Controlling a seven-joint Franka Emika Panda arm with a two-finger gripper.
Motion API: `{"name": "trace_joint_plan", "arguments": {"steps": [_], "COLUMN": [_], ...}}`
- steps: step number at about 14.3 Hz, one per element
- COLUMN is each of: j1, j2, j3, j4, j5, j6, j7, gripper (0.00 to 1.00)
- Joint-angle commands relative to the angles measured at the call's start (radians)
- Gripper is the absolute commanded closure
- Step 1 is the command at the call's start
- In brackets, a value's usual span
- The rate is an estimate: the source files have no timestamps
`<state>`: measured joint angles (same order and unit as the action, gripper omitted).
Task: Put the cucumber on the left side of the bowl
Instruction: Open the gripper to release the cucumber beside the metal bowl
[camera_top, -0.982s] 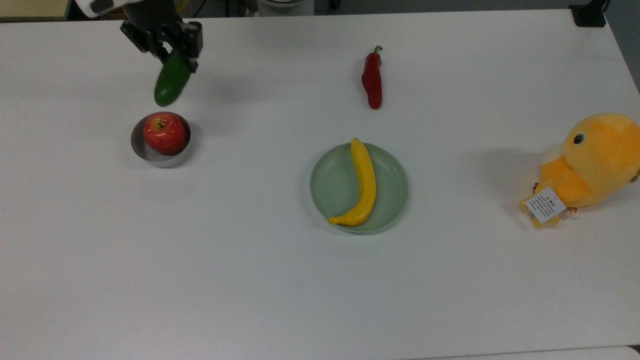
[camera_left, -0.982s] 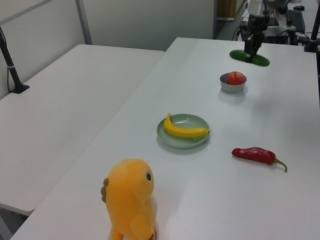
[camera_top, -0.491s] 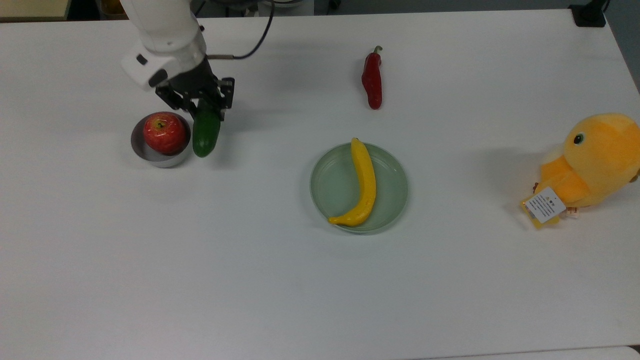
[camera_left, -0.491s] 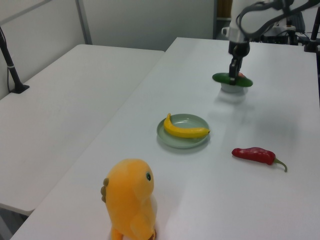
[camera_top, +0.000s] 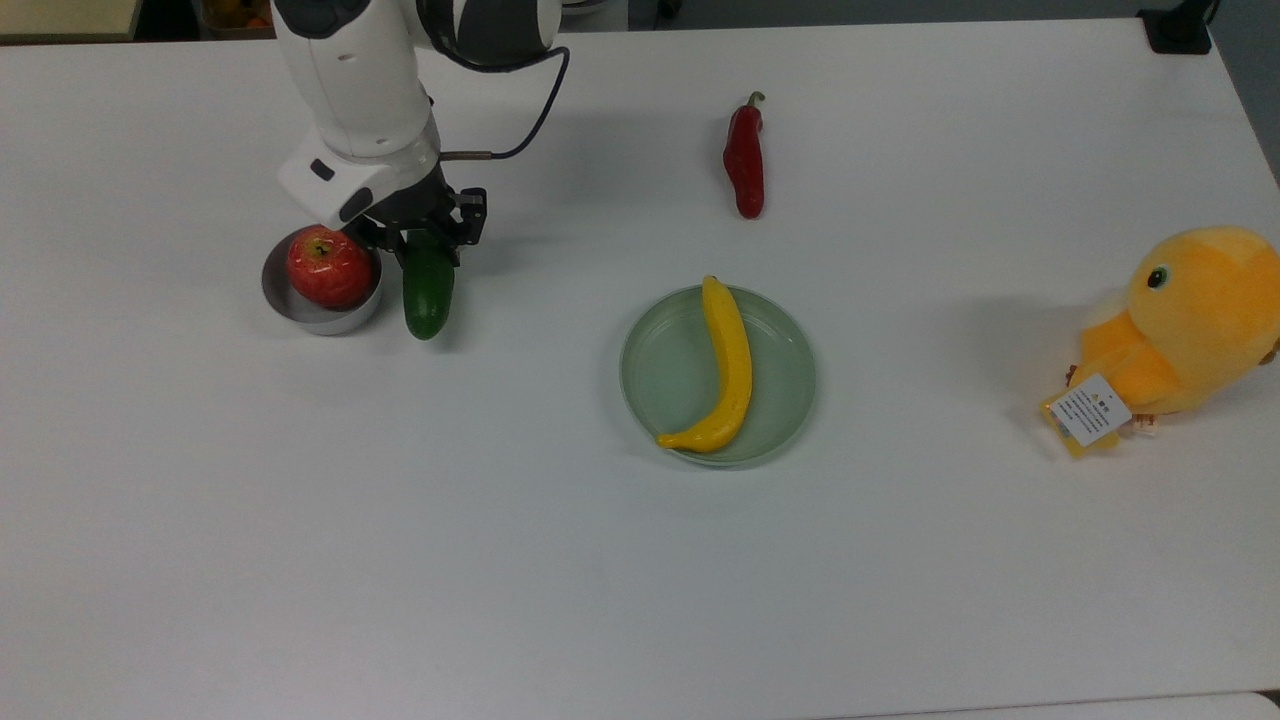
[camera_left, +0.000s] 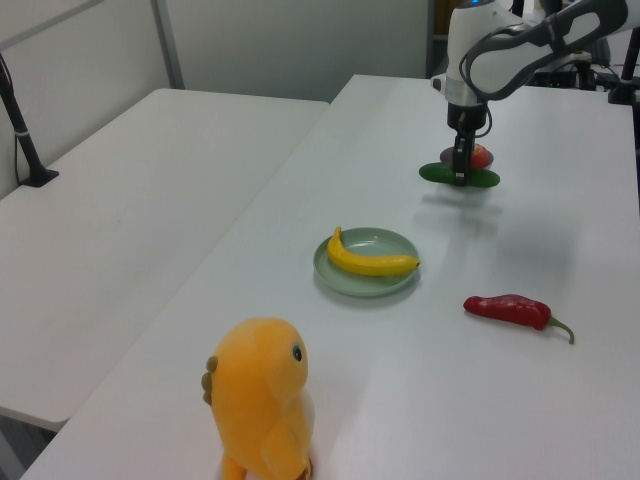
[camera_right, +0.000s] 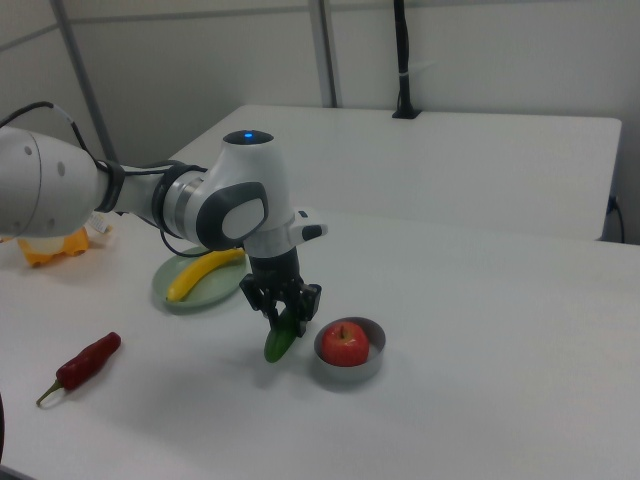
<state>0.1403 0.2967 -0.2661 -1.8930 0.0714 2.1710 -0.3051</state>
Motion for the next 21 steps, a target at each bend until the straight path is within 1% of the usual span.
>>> {"name": "trace_joint_plan", "arguments": {"steps": [1, 2, 3, 7, 9, 15, 17, 19, 20, 21], "j1": [-0.001, 0.001, 0.001, -0.001, 0.002, 0.002, 0.002, 0.002, 0.004, 0.005], "j2": [0.028, 0.030, 0.032, 0.026, 0.019, 0.009, -0.014, -0.057, -0.097, -0.137], "j3": [0.011, 0.011, 0.011, 0.013, 0.013, 0.077, 0.091, 0.110, 0.114, 0.116], "j4": [0.012, 0.012, 0.012, 0.018, 0.029, 0.035, 0.035, 0.034, 0.032, 0.034], "j5": [-0.022, -0.025, -0.025, -0.019, -0.019, -0.024, -0.024, -0.024, -0.024, -0.024], "j6": [0.003, 0.003, 0.001, -0.005, -0.010, -0.010, -0.013, -0.016, -0.022, -0.069], "j7": [-0.003, -0.003, -0.003, 0.004, 0.056, 0.182, 0.228, 0.302, 0.354, 0.374], "gripper": [0.38, 0.14, 0.00, 0.00, 0.00, 0.00, 0.00, 0.00, 0.00, 0.00]}}
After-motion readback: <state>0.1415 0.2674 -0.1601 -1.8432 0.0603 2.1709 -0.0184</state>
